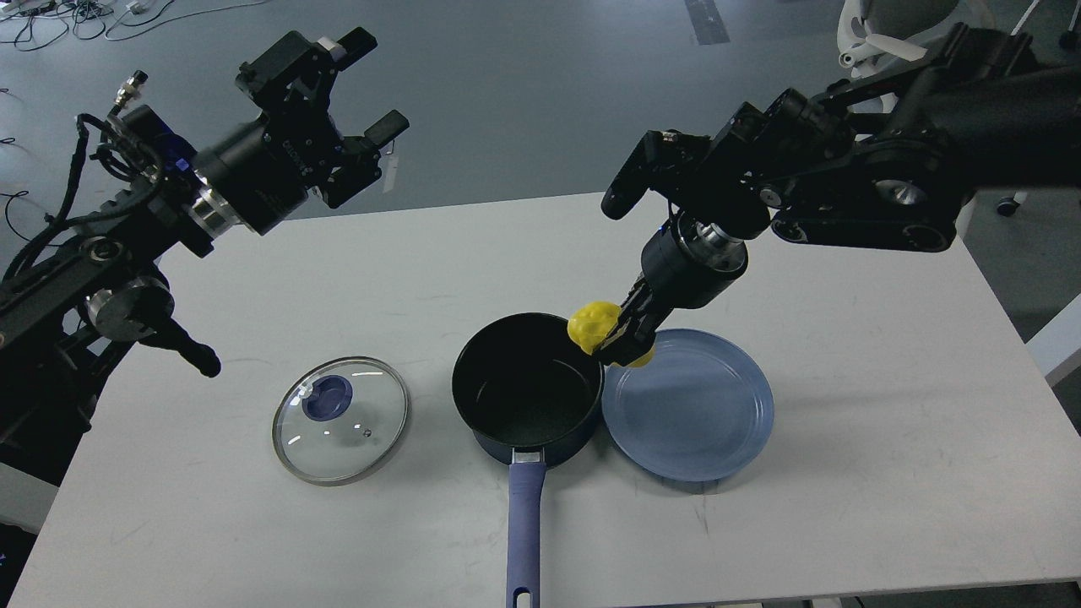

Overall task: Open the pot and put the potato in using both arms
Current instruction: 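Lift the potato and carry it over the open pot, then lower the potato into the pot and open the right gripper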

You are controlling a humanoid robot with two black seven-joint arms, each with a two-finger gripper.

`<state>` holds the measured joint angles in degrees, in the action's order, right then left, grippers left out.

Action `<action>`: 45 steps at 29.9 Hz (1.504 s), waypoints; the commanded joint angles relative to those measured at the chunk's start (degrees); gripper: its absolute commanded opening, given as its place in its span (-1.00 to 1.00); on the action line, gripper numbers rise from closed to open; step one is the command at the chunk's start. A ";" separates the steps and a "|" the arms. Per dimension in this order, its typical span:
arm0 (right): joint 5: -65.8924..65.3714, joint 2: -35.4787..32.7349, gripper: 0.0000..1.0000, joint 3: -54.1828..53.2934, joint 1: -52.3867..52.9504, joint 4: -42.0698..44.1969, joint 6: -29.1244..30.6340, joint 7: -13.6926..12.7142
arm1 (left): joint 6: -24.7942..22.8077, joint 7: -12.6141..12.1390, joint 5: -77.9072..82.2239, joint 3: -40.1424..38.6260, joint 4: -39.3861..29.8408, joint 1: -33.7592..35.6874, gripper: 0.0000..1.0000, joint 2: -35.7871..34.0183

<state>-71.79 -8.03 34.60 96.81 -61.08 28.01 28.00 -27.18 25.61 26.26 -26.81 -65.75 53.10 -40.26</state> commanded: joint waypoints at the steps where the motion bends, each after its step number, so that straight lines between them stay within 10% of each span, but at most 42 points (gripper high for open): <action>1: 0.42 3.89 -0.40 -0.15 -1.53 2.28 -0.01 0.00 | 0.11 0.05 0.02 0.09 0.01 -0.01 0.95 0.01; 33: 6.14 8.03 -0.24 -0.15 -7.42 9.58 -0.50 0.00 | 0.02 -0.04 -0.07 0.00 -0.25 -0.71 0.95 0.10; 40: 6.22 8.03 0.00 -0.15 -7.95 10.10 -3.14 0.00 | -0.07 0.05 -0.07 0.00 -0.25 -0.71 0.95 0.01; 45: 8.68 8.03 0.53 -0.06 -8.04 10.10 -3.49 0.00 | -0.07 0.05 -0.07 0.00 -0.25 -0.80 0.95 0.01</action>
<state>-64.33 0.01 34.47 88.80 -50.98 24.62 28.00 -27.24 25.66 26.19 -26.81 -66.01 52.38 -40.30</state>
